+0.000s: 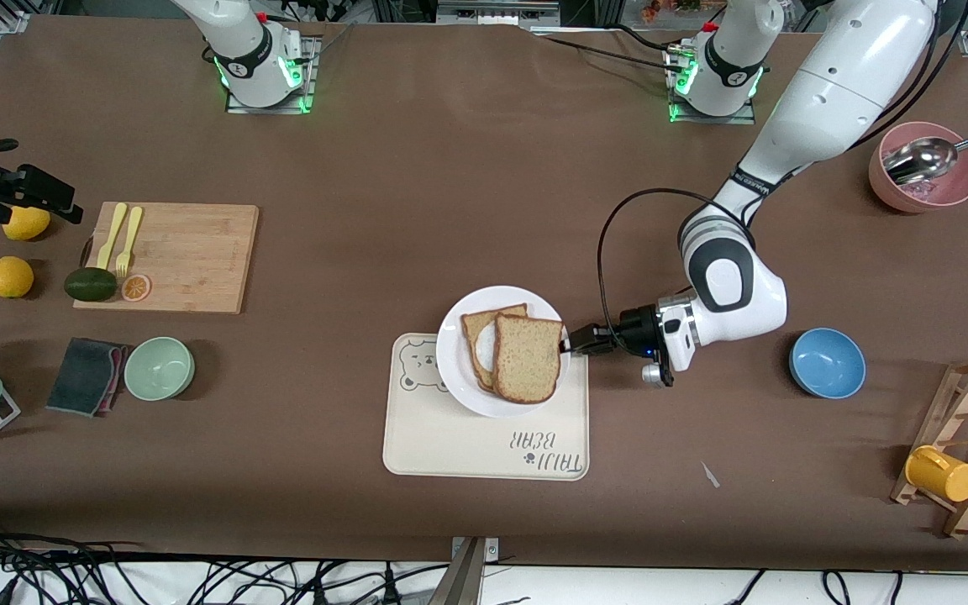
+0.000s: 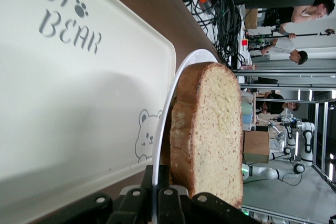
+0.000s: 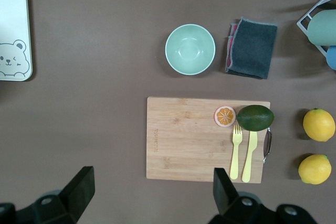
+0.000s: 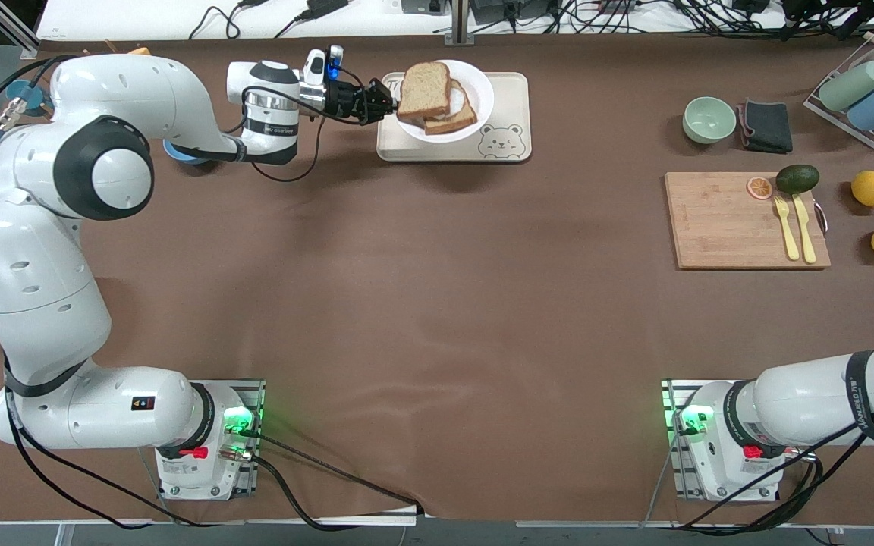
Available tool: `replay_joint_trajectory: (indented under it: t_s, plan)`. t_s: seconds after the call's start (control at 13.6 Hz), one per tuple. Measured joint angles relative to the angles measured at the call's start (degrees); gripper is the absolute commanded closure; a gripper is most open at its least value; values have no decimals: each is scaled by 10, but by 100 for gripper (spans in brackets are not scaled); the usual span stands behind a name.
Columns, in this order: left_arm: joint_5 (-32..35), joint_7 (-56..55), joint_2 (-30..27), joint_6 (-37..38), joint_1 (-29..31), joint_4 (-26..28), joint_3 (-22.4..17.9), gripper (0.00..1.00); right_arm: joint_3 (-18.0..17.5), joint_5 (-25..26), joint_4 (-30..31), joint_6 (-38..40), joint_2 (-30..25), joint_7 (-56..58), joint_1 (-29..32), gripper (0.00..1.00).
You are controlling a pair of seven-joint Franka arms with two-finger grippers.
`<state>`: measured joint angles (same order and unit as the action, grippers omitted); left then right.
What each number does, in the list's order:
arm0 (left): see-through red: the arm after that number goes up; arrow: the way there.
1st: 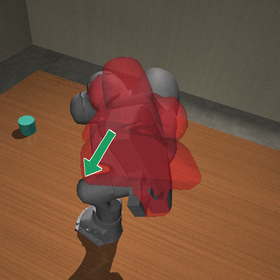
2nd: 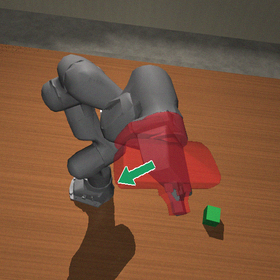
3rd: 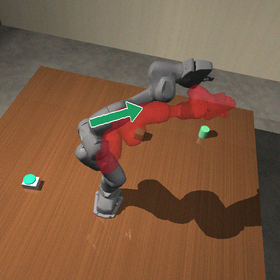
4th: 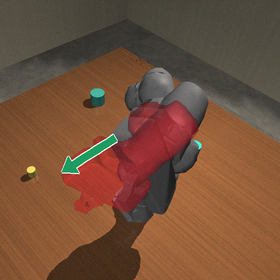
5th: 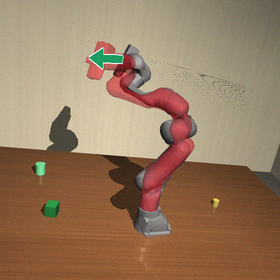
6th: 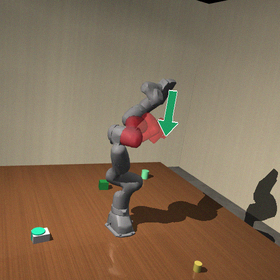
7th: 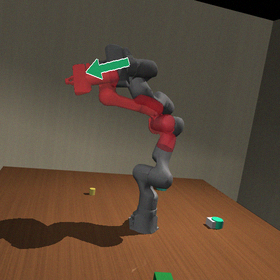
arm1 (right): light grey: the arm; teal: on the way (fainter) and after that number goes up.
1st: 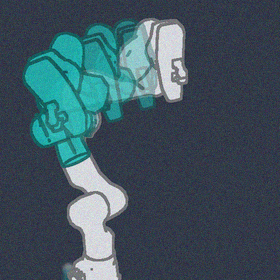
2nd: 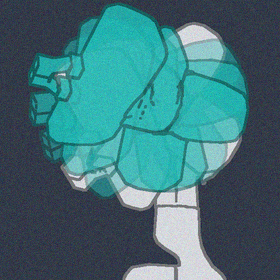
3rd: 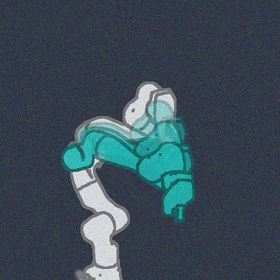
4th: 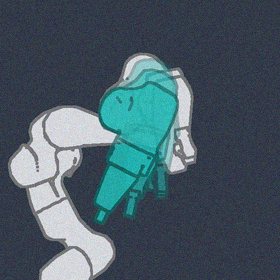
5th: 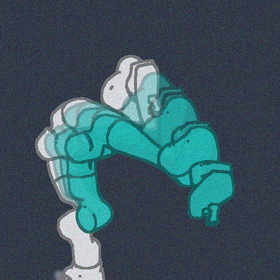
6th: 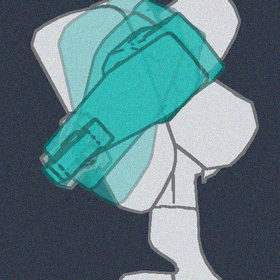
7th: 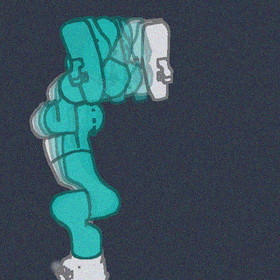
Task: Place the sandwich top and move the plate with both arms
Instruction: 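Slide the white plate onto the bear tray with the left gripper, then settle the plate on the bear tray with the left gripper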
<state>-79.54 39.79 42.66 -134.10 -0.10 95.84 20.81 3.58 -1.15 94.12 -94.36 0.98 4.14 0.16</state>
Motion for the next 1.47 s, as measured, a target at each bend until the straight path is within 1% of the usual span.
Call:
replay_joint_trajectory:
  t_s: [0.15,0.29,0.52,0.81,1.47]
  plan:
    - [0,-23,9,0,-46,-24,-46,100,0,0,0,0,0,0,0,0]
    - [0,-49,22,-3,-73,-44,-64,100,0,0,0,0,0,0,0,0]
    - [0,-58,46,-6,-79,-66,-66,100,0,0,0,0,0,0,0,0]
    - [0,-66,80,-6,-78,-109,-68,100,0,0,0,0,0,0,0,0]
    - [0,-67,146,-6,-95,-171,-69,100,0,0,0,0,0,0,0,0]
